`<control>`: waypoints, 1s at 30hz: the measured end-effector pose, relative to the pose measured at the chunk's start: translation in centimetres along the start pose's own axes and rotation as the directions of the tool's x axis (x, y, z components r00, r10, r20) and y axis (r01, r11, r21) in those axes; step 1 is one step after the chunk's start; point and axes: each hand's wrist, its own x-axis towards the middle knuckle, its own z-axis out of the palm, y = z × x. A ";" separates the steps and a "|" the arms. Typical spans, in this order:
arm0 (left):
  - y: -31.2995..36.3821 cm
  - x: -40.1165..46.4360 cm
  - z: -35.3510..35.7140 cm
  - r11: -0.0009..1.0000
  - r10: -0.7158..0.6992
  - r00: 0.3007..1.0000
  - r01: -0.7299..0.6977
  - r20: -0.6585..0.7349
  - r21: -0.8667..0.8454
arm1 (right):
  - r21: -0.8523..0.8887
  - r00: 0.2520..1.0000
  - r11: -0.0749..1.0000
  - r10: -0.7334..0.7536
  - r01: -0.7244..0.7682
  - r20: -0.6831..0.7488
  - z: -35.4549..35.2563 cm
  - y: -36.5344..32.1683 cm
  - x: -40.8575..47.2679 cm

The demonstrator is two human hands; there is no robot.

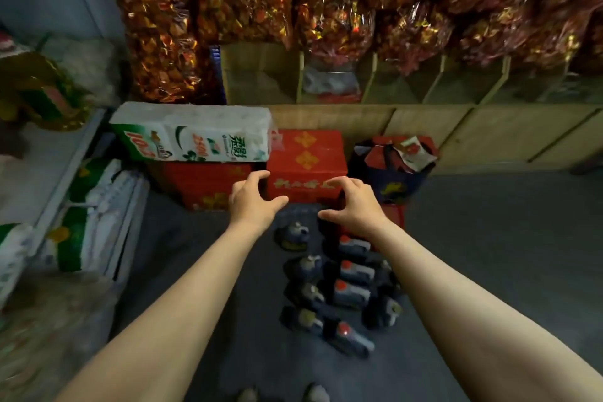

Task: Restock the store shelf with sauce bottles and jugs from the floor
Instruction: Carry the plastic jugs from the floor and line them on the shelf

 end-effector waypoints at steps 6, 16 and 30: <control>-2.4 0.8 3.5 0.999 -0.044 0.991 0.040 0.125 0.037 | 0.044 0.993 0.994 0.102 -0.105 0.064 3.5 2.9 -1.2; -8.7 -1.3 11.2 0.975 -0.215 0.958 0.201 0.187 0.092 | 0.076 0.959 0.978 0.174 -0.195 0.224 10.2 10.8 -2.4; -22.7 -7.5 25.3 0.918 -0.396 0.889 0.376 0.229 0.129 | 0.059 0.887 0.963 0.219 -0.264 0.407 25.1 23.4 -5.7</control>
